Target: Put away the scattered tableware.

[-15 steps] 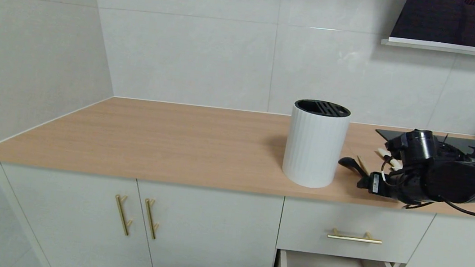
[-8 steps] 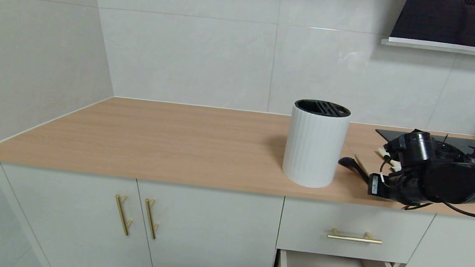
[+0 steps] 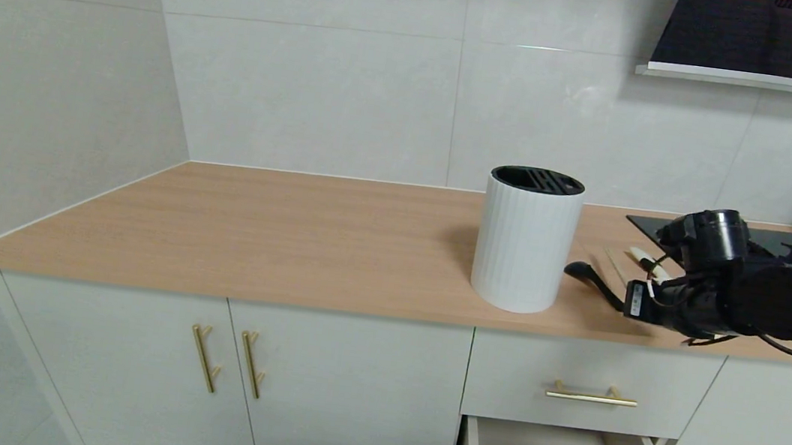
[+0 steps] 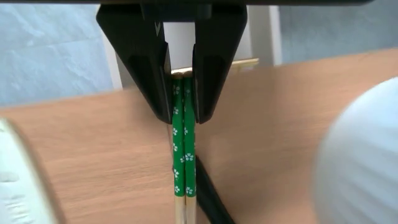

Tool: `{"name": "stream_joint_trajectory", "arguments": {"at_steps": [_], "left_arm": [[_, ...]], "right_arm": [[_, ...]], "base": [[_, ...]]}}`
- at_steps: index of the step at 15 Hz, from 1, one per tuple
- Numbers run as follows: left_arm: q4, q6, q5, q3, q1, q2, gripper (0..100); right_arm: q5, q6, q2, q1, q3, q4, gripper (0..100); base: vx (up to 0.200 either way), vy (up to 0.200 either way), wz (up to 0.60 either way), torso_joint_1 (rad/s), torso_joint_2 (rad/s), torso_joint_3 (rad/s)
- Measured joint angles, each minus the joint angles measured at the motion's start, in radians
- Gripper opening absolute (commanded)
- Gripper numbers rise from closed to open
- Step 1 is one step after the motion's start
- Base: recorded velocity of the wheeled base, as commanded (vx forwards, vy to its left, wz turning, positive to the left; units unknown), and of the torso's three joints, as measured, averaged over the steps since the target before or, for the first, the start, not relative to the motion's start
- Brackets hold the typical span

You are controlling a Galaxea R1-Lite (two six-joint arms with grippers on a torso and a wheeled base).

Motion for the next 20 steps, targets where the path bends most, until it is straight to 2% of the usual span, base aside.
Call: {"name": "stream_joint_trajectory", "arguments": {"at_steps": [7,13,17,20], "left_arm": [[0.000,0.000,0.000,0.000,0.000,0.000,100],[0.000,0.000,0.000,0.000,0.000,0.000,100],[0.000,0.000,0.000,0.000,0.000,0.000,100],[0.000,0.000,0.000,0.000,0.000,0.000,100]], "right_arm": [[0.014,0.020,-0.347,0.074,0.222,0.027,0],[0.061,0.021,-0.578,0.094,0.332,0.192,0],[0.339,-0.028,-0.699,0.099,0.364,0.372,0],[0.383,-0.116,-0.746,0.102,0.373,0.472,0]], "base": [[0.000,0.000,0.00,0.000,0.00,0.000],[0.000,0.000,0.00,0.000,0.00,0.000],[0.000,0.000,0.00,0.000,0.00,0.000],[0.000,0.000,0.00,0.000,0.00,0.000]]}}
